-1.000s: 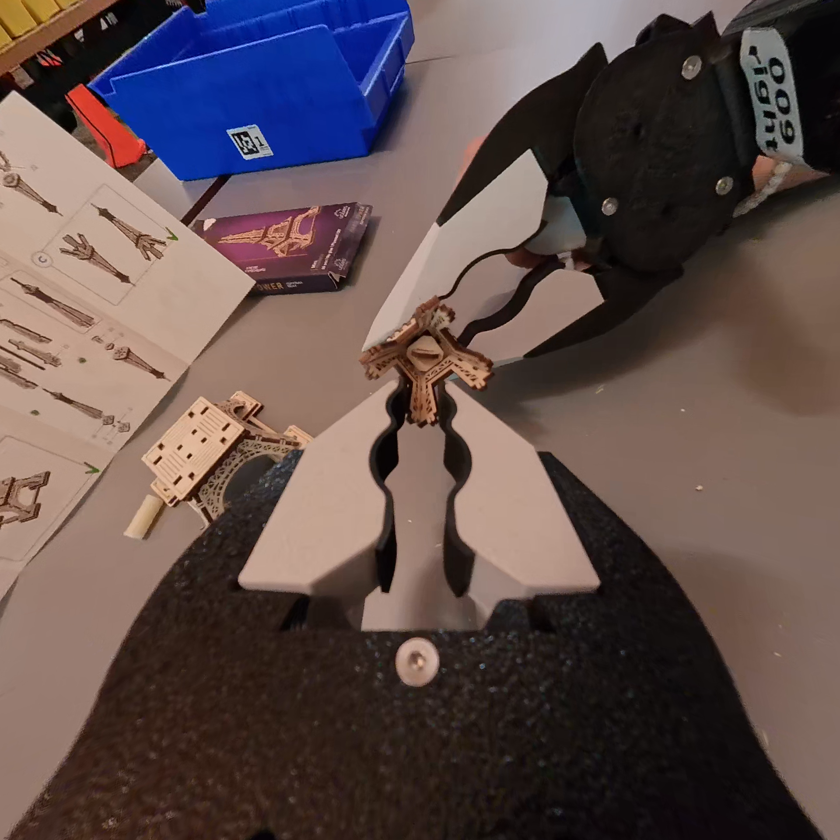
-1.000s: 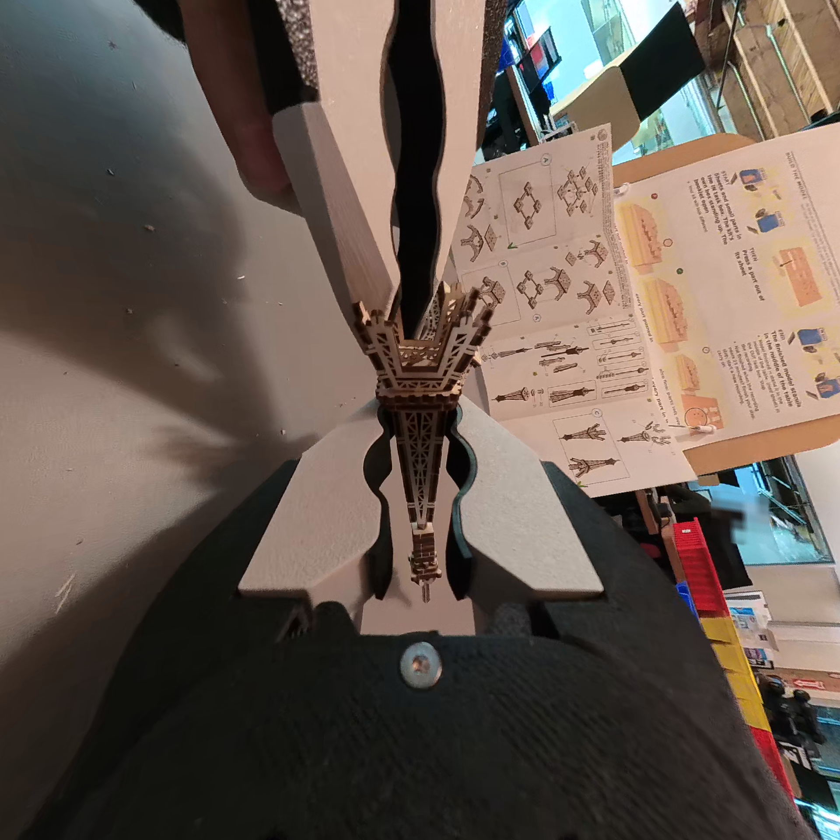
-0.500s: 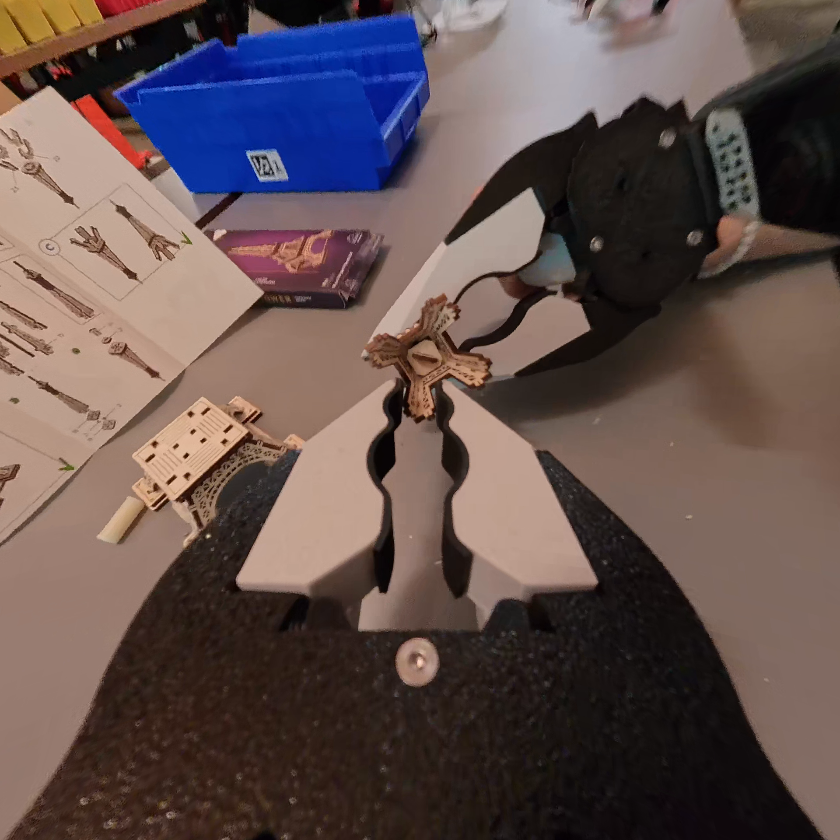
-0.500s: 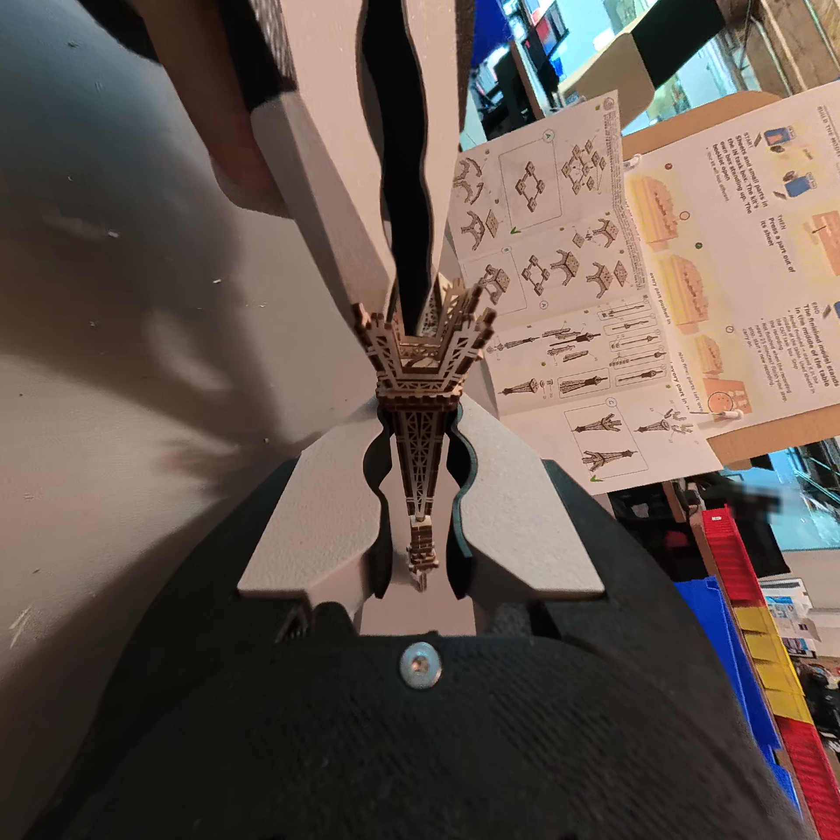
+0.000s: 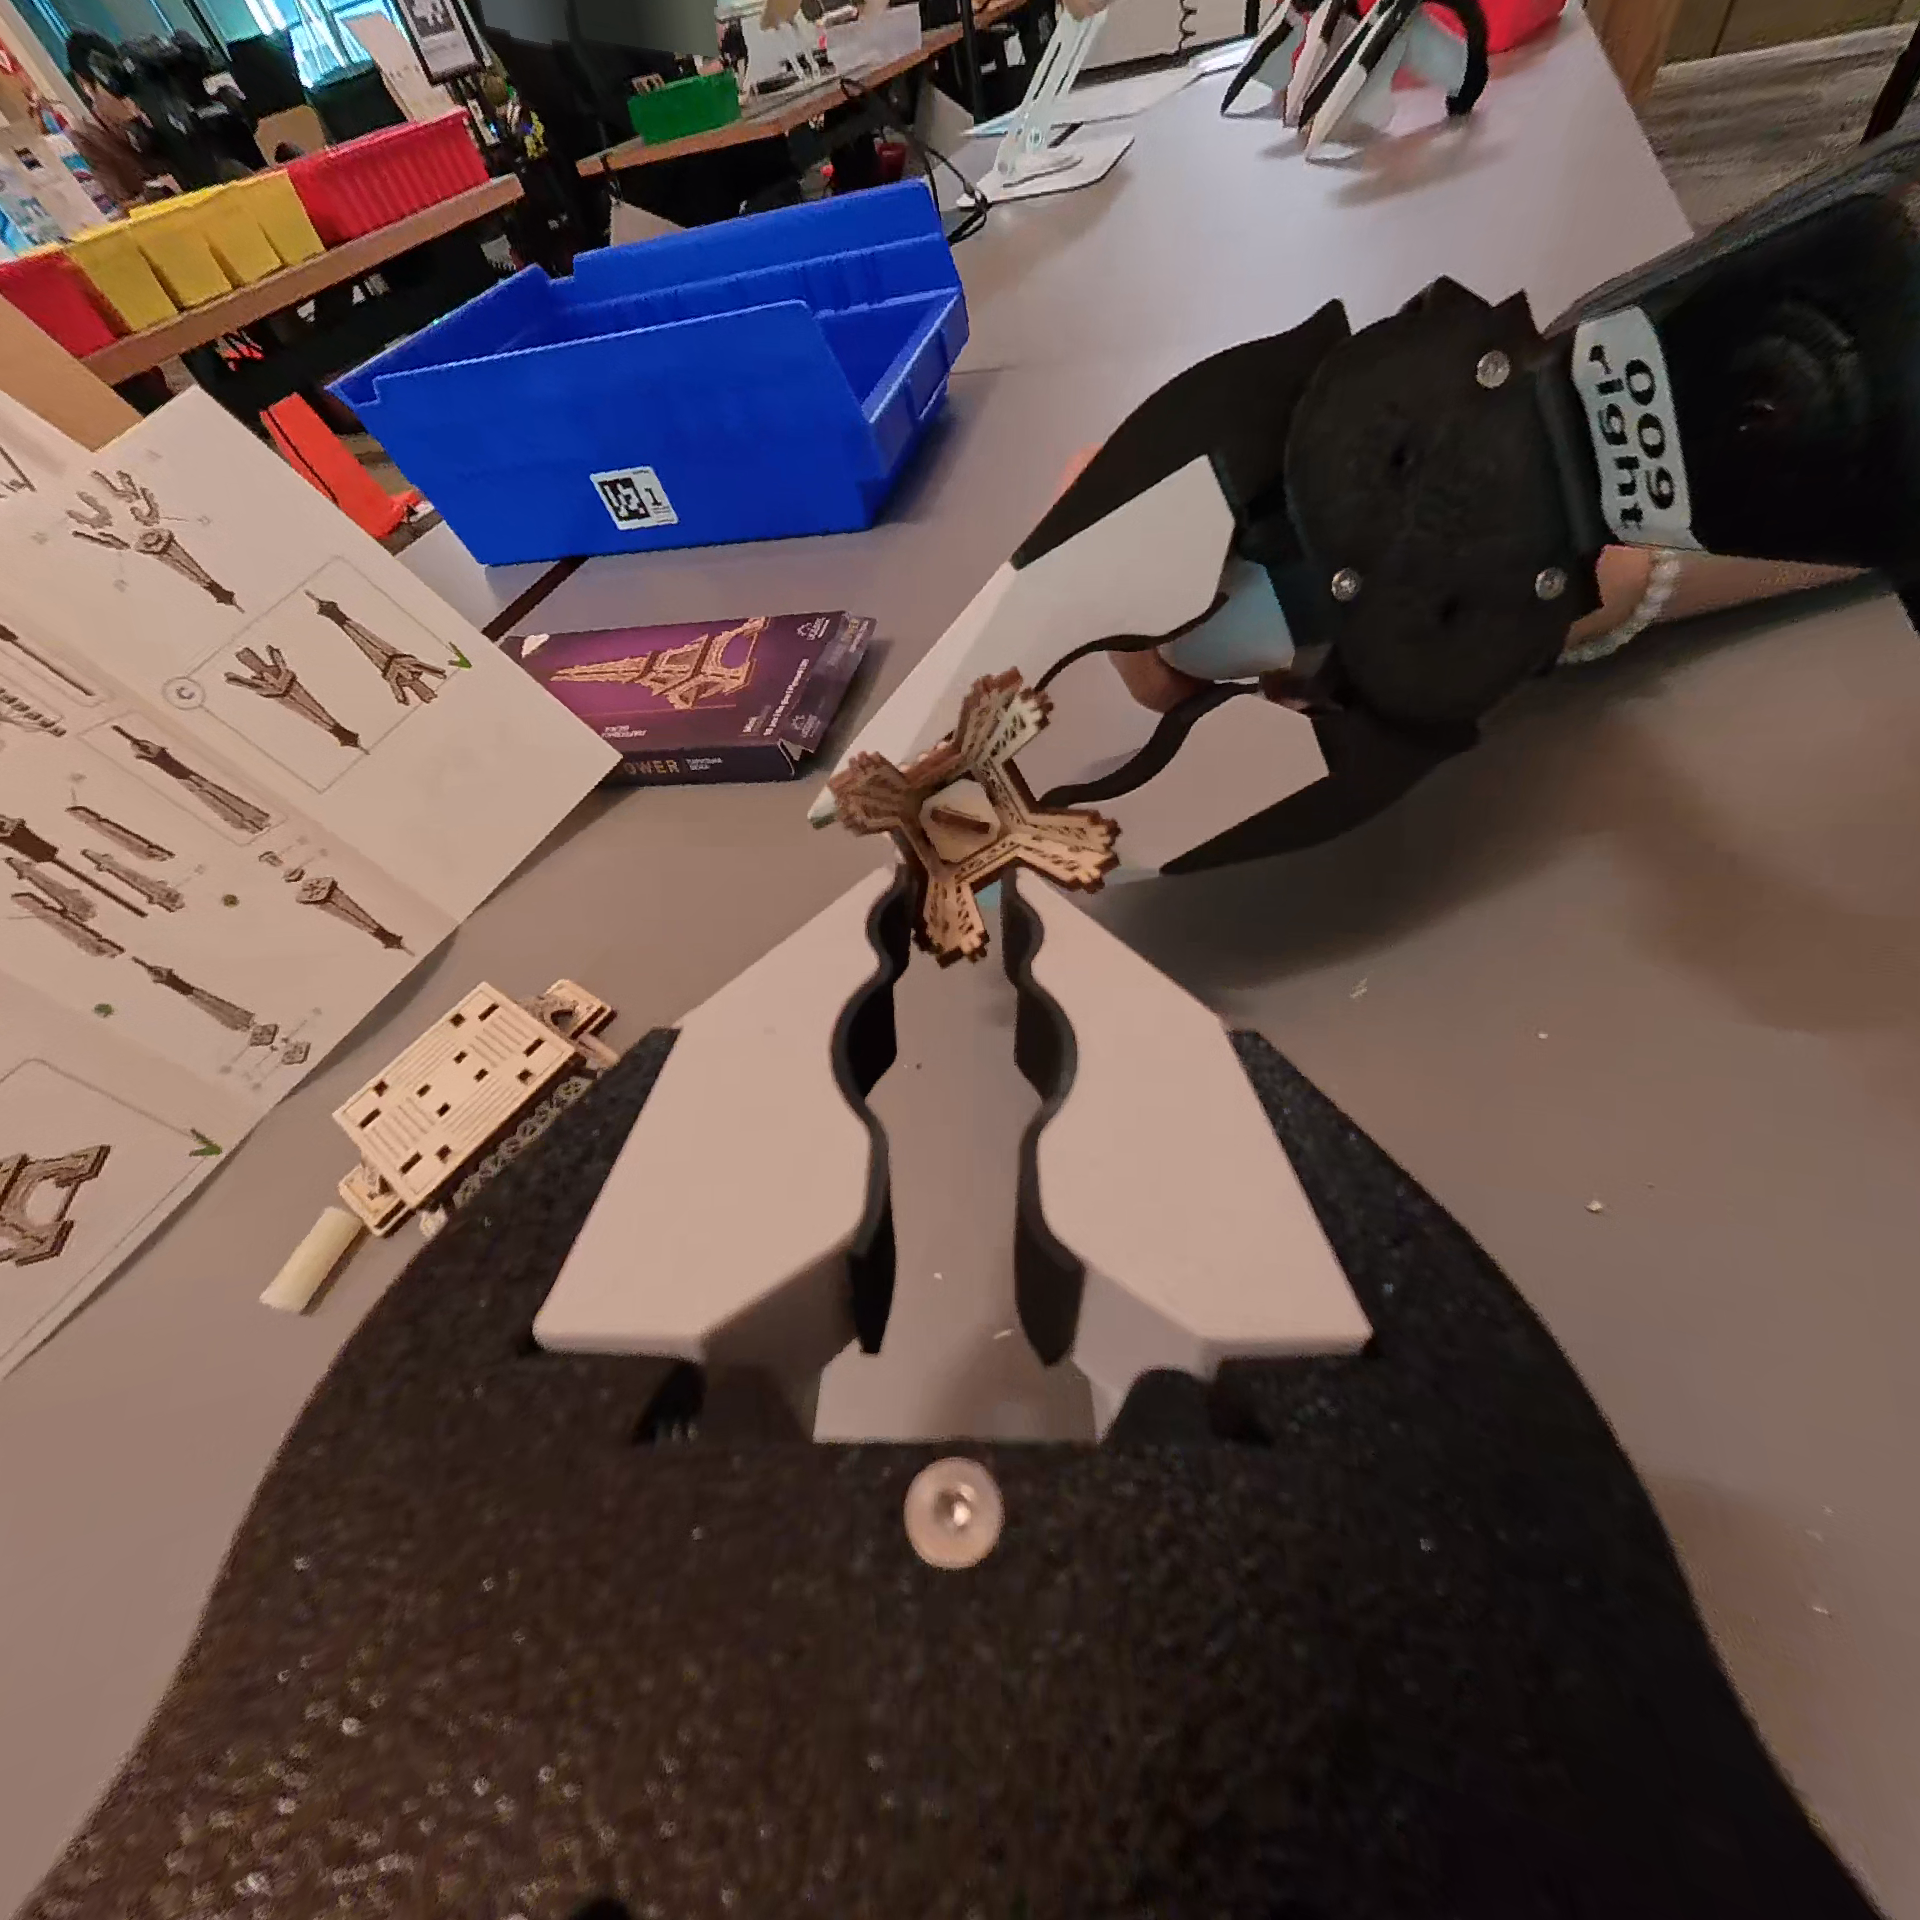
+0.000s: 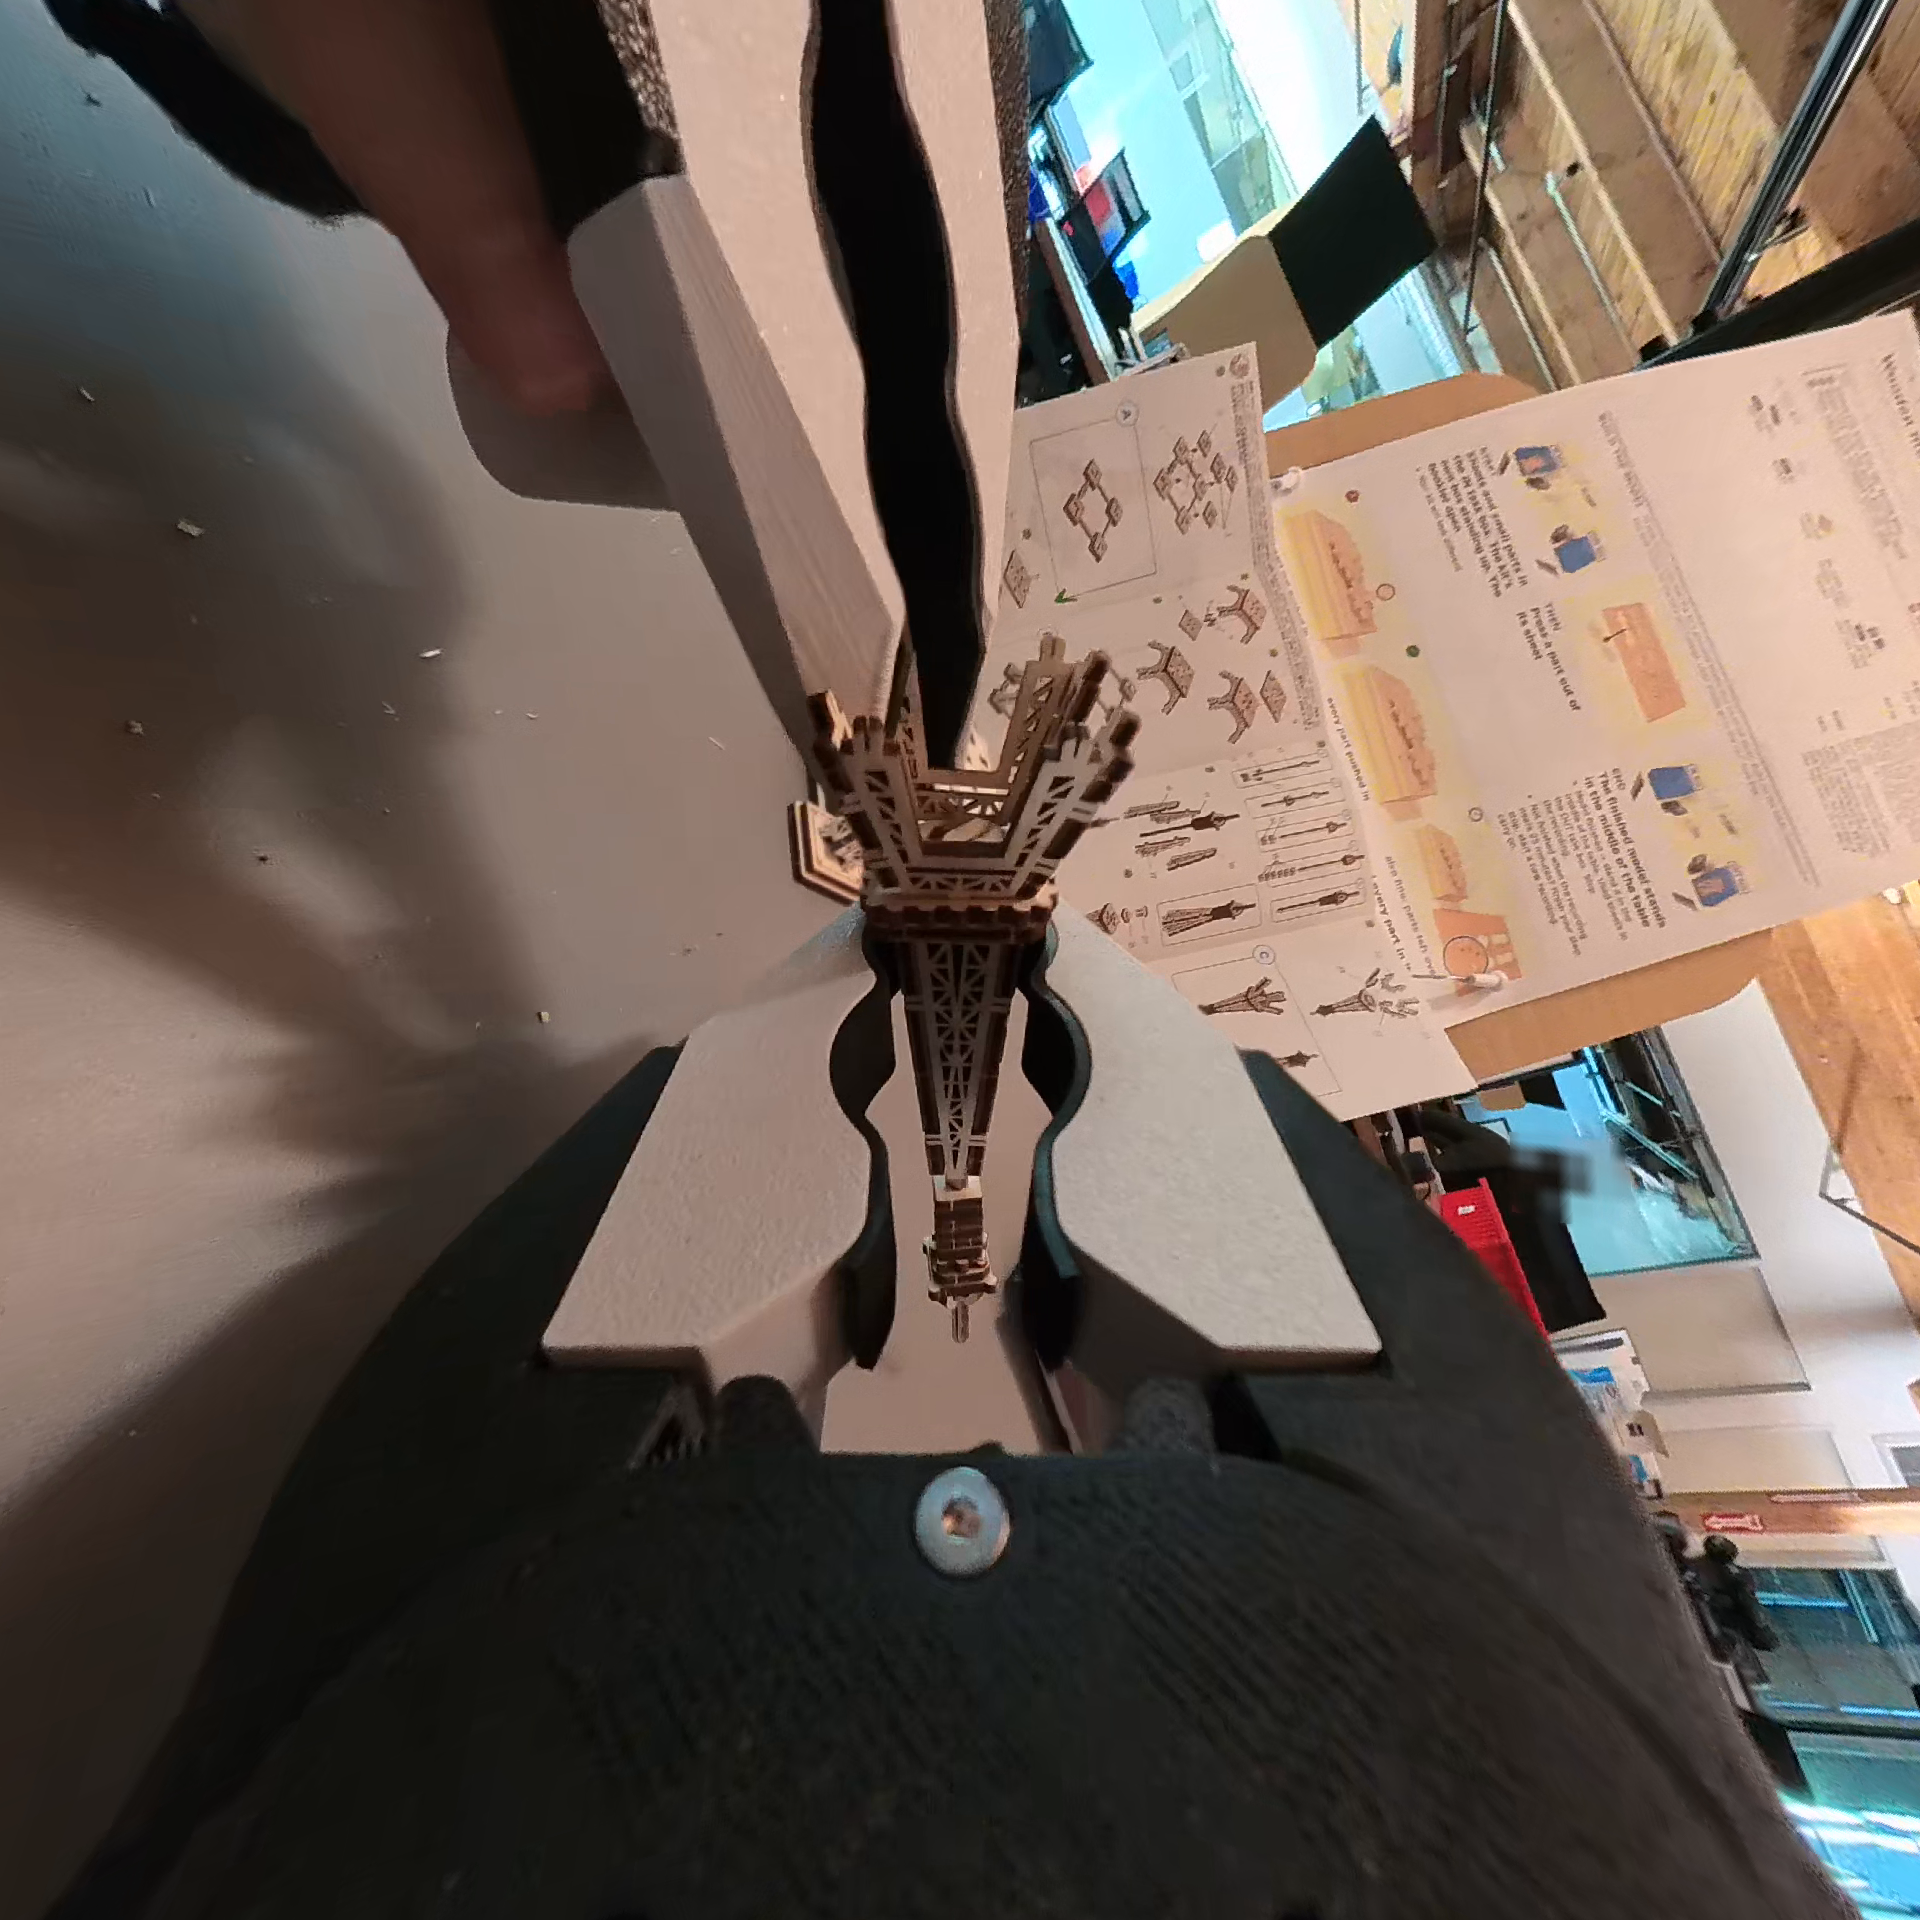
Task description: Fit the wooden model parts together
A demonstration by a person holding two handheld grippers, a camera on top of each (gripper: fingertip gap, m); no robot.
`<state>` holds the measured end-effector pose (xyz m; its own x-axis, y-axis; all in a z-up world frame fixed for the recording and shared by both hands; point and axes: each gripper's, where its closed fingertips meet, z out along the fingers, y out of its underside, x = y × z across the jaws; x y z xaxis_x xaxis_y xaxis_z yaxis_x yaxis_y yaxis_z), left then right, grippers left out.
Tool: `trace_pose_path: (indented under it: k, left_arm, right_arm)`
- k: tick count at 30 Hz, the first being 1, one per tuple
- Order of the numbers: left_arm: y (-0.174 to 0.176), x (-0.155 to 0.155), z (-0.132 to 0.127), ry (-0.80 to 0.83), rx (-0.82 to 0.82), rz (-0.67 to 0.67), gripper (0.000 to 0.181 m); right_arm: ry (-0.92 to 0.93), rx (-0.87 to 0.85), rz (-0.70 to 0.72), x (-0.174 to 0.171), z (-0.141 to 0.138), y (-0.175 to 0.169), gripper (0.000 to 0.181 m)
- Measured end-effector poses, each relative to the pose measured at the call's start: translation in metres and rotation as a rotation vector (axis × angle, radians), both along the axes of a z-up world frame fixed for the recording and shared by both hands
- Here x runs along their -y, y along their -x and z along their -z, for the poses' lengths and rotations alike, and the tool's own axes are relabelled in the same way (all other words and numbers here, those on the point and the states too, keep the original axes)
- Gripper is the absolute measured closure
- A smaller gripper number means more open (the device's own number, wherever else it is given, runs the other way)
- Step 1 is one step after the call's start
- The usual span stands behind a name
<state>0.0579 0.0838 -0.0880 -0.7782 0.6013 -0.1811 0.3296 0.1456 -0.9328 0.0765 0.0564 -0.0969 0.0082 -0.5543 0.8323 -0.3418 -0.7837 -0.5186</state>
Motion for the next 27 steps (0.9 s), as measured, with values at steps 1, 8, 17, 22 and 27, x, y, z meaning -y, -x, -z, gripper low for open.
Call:
trace_pose_path:
  k: [1,8,17,22,27]
  left_arm:
    - [0.000,0.000,-0.001,0.003,-0.001,0.003,0.168]
    - [0.001,-0.003,-0.003,-0.037,-0.094,0.040,0.169]
    - [0.004,-0.003,0.001,-0.087,-0.117,0.015,0.170]
    - [0.004,-0.002,0.006,-0.087,-0.054,-0.005,0.170]
    - [0.003,0.001,0.006,-0.069,-0.047,-0.023,0.170]
  right_arm:
    - [-0.004,0.008,-0.006,0.000,-0.001,0.000,0.163]
    - [0.007,0.040,-0.045,-0.004,-0.004,0.000,0.163]
    - [0.032,0.033,-0.009,-0.004,-0.004,0.002,0.164]
    - [0.024,0.015,0.015,-0.003,-0.001,0.002,0.164]
    - [0.009,-0.005,0.025,-0.001,0.004,0.001,0.165]
